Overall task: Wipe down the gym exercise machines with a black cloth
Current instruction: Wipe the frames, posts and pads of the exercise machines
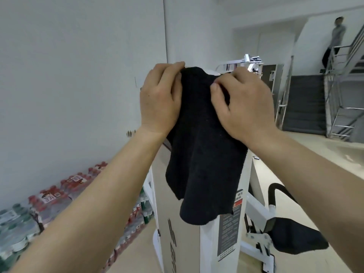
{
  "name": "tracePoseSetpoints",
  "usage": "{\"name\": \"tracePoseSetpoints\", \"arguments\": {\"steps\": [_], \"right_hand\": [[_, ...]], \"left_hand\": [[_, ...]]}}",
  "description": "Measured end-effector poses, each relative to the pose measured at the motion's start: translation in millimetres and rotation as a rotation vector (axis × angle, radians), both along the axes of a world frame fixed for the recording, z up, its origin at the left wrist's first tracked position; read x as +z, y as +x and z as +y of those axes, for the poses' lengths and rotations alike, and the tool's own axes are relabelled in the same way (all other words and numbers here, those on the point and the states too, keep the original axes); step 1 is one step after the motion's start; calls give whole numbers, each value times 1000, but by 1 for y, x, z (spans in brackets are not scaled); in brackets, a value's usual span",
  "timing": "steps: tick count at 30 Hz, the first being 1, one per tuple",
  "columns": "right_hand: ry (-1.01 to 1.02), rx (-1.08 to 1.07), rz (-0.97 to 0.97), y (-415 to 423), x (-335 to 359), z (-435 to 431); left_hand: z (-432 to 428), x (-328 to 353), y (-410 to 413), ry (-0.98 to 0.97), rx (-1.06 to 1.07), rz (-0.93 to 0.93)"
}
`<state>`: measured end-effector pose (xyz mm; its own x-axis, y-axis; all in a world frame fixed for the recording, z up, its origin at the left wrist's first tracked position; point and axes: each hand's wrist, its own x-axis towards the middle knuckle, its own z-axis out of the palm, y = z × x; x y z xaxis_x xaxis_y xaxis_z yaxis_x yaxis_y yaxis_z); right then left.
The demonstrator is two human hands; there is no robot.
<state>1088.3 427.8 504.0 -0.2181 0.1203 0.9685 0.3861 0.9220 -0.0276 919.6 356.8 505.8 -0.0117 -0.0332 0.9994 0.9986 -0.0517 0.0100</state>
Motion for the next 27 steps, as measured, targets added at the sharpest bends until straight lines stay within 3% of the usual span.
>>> {"name": "tracePoseSetpoints", "arguments": {"steps": [4, 8, 11, 14, 18, 21, 24, 27], "right_hand": [[-185, -40, -172, 2, -51, -37], [-323, -25, -221, -12, -27, -39], [-374, -90, -284, -24, 7, -30], [-354, -112, -270, -24, -6, -35], [-316, -101, -141, -12, -51, -50], [-335, -121, -162, -19, -33, -46], [-300, -242, -246, -42, 4, -44], [-171, -465, -206, -55, 6, -52]], "left_hand": [[-1, -35, 16, -198, -248, -81], [17, -19, 0, -343, -369, -117], [33, 5, -22, -283, -344, -131], [38, -3, -17, -200, -380, -136], [36, -23, -2, -167, -369, 53], [40, -10, -14, -126, -360, 129], [47, 2, -31, -106, -380, -1], [51, 3, -28, -99, -390, -119]]}}
